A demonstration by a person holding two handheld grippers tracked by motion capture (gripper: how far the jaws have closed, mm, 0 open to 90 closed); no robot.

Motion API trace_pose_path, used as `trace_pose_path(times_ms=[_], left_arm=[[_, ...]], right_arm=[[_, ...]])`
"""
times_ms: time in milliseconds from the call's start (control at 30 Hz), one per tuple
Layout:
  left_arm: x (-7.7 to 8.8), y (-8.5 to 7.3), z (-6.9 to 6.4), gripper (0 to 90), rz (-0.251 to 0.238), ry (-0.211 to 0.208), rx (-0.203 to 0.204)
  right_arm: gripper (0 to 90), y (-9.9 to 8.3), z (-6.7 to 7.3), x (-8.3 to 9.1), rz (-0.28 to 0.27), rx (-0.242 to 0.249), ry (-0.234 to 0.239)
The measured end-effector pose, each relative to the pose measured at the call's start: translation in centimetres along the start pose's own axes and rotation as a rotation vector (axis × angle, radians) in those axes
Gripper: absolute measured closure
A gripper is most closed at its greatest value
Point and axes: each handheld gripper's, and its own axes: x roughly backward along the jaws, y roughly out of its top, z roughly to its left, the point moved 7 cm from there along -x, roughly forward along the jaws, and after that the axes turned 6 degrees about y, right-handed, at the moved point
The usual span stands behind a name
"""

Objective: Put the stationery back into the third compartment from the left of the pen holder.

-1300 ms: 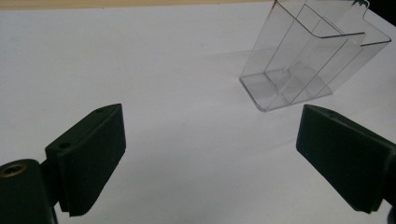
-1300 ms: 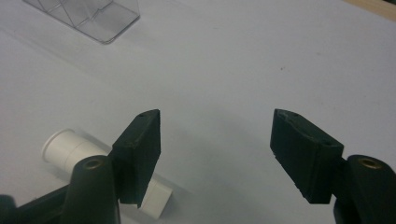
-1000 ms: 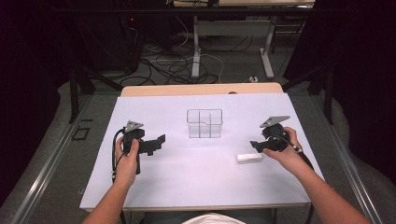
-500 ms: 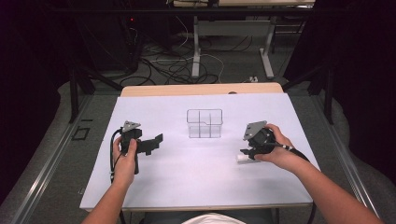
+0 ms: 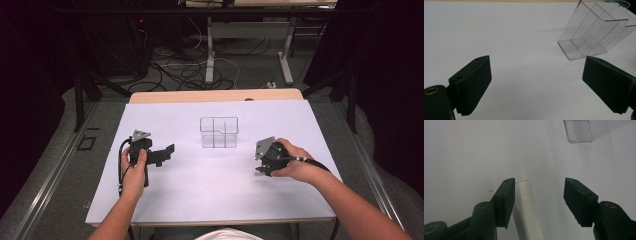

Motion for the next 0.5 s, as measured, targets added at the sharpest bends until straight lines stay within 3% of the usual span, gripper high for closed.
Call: trace_pose_path(times_ms=[200,500], left_arm=[[-0.2,-0.1,-0.2,8.5,-0.003,0.0,0.0],[-0.3,-0.2,-0.1,8.5,0.002,0.004,-0.003]], right_arm=[[41.6,-0.1,0.3,-0.5,0.017,0.035,0.029],[43.8,-0.9,1.0,-1.4,0.081,0.017,0.072]])
